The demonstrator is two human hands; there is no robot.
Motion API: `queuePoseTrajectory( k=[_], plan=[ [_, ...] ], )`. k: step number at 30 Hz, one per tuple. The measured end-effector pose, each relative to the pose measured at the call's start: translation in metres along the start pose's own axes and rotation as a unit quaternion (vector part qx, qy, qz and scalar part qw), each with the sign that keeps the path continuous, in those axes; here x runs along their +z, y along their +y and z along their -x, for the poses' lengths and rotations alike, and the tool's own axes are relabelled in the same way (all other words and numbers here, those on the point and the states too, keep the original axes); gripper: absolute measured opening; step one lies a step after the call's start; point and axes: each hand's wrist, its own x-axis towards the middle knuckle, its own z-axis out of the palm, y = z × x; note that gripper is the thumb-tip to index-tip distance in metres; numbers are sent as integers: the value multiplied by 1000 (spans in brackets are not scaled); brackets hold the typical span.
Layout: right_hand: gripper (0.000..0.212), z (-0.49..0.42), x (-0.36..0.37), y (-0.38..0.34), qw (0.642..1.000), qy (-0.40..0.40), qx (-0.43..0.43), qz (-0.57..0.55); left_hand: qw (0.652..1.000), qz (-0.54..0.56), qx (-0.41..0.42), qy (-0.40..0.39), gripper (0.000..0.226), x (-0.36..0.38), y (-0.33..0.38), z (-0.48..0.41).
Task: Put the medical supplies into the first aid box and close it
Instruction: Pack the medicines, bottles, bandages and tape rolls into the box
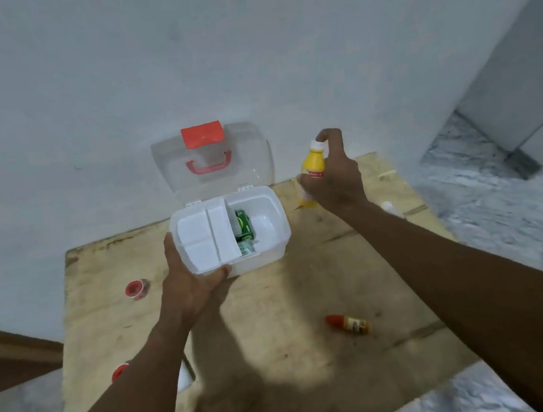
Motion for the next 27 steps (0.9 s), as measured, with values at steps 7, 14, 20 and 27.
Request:
queuePoseTrajectory(
  k=[7,14,20,27],
  plan=[
    [54,44,20,-30,993,21,-116,-14,1000,8,-17,-19,109,-5,1,4],
    [54,59,45,-32,985,-22,-169,16,999,-31,-22,-25,112,-9,1,2],
    [56,40,65,-23,979,-43,-193,53,999,-34,-13,-9,108,-6,-1,0],
    [61,22,90,-5,973,-61,-209,76,1000,-13,9,-9,105,-5,4,5]
  ],
)
